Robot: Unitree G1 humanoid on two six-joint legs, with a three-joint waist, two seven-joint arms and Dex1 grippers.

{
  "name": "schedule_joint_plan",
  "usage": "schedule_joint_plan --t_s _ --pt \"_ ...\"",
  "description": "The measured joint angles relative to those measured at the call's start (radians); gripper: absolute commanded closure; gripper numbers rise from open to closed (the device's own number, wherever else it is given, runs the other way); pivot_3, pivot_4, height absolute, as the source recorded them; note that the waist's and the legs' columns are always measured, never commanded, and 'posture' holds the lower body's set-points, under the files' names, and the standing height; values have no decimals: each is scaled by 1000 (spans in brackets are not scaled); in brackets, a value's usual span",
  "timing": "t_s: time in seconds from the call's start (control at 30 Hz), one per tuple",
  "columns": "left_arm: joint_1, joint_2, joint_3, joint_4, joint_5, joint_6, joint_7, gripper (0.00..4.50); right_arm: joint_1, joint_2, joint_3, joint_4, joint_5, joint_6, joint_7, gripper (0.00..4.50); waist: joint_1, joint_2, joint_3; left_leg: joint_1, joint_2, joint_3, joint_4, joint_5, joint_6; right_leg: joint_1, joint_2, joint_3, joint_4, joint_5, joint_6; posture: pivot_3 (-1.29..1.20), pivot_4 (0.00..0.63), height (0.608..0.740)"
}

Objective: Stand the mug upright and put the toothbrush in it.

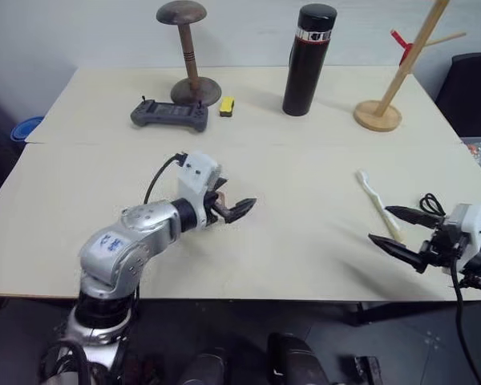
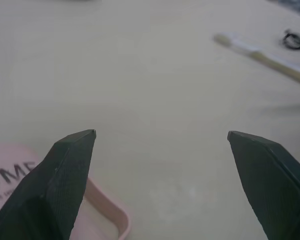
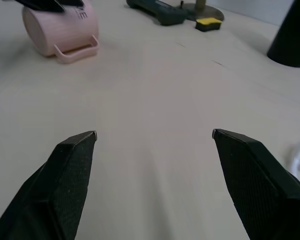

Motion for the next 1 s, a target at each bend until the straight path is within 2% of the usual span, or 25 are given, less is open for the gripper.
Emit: schedule_joint_plan --t_s 0.1,0.2,0.3,0.43,0.6,0.7,0.8,1.0 --pt "-36 -2 2 0 3 172 24 0 -12 4 16 -25 17 28 -2 619 -1 0 0 0 1 -1 -1 0 -1 -1 0 -1 1 0 0 0 150 740" --pt "-50 16 5 -6 11 246 29 0 -18 10 29 -43 27 52 -6 619 -4 0 0 0 0 0 -1 1 -1 0 0 -1 0 0 0 0 150 740" --pt "-51 31 17 3 28 268 29 0 -20 24 39 -60 41 75 -8 619 -6 0 0 1 1 0 -1 1 -2 0 0 0 1 0 0 0 150 740" --pt "-52 116 14 36 50 269 16 0 -25 32 63 -91 55 105 -9 619 -7 1 -1 2 1 0 -1 1 -4 0 1 0 2 0 0 0 150 740" --pt "-56 153 11 40 50 297 -19 0 -28 47 79 -95 61 121 -8 619 -4 1 -1 2 0 0 -1 1 -4 0 1 0 1 0 0 0 150 740" --pt "-26 208 -4 43 46 284 -63 584 -31 52 85 -99 63 127 -10 589 -10 2 -1 5 1 0 -3 1 -4 0 1 2 1 0 -1 0 150 740" --pt "-1 249 5 59 42 266 -107 1500 -28 65 87 -109 64 133 -10 589 -12 5 -3 14 1 0 -9 1 -5 4 4 7 1 -1 -2 0 150 740" --pt "13 301 -5 101 41 237 -178 3421 -27 72 88 -112 64 139 -10 589 -12 12 -7 16 1 1 -11 1 -5 4 5 10 2 -1 -2 0 150 740"
